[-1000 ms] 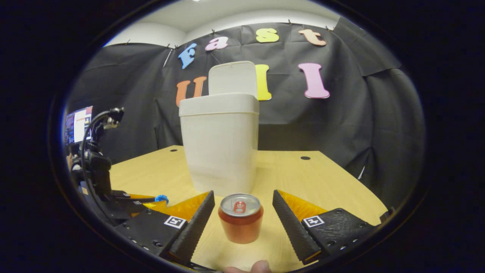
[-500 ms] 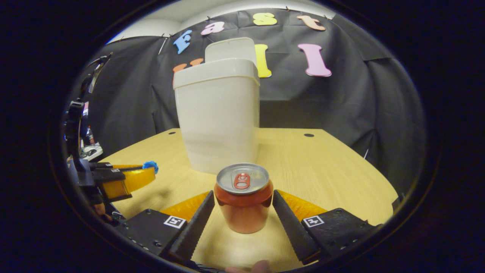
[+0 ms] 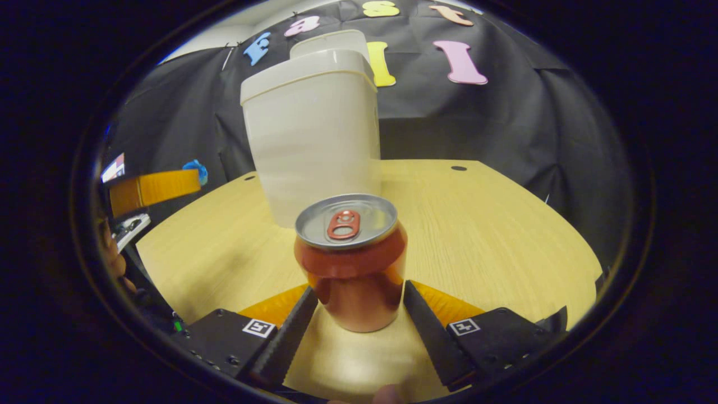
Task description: Press the lid of the desktop garbage bin to open it, pick up the crumpled paper on the desktop and throw it into the bin, then pick up the pop can on the desktop and drop it into the bin, and finally close the garbage bin lid.
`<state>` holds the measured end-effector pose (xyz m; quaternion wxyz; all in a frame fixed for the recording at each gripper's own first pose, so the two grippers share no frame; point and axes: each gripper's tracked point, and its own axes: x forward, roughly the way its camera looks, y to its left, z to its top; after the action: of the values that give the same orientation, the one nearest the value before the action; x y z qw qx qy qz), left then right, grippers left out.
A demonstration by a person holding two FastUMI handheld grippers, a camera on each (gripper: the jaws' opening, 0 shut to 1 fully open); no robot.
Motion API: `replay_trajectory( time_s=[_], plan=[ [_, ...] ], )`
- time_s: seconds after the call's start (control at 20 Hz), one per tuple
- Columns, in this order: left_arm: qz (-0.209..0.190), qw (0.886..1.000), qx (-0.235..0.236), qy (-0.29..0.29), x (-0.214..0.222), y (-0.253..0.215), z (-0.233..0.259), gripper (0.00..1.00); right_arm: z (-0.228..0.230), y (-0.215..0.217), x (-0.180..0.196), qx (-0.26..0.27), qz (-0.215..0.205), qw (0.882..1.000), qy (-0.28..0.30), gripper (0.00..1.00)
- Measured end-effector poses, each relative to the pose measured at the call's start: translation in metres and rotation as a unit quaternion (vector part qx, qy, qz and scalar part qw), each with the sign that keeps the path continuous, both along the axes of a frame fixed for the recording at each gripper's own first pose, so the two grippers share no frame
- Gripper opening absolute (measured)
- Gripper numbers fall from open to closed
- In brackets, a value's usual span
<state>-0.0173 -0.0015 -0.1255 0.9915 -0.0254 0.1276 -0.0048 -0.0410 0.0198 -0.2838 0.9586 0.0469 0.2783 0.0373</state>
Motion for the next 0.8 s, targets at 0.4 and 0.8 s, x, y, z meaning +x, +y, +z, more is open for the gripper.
replay_trajectory(
  time_s=[0.4, 0.8],
  plan=[
    [0.014, 0.997, -0.004, -0.077, 0.029, 0.015, 0.072, 0.35, 0.000, -0.004, 0.001, -0.004, 0.004, 1.000, 0.009, 0.85],
    [-0.014, 0.990, -0.010, -0.141, 0.066, -0.005, 0.145, 0.31, 0.016, 0.006, 0.003, -0.003, 0.045, 0.999, -0.011, 0.82]
  ],
)
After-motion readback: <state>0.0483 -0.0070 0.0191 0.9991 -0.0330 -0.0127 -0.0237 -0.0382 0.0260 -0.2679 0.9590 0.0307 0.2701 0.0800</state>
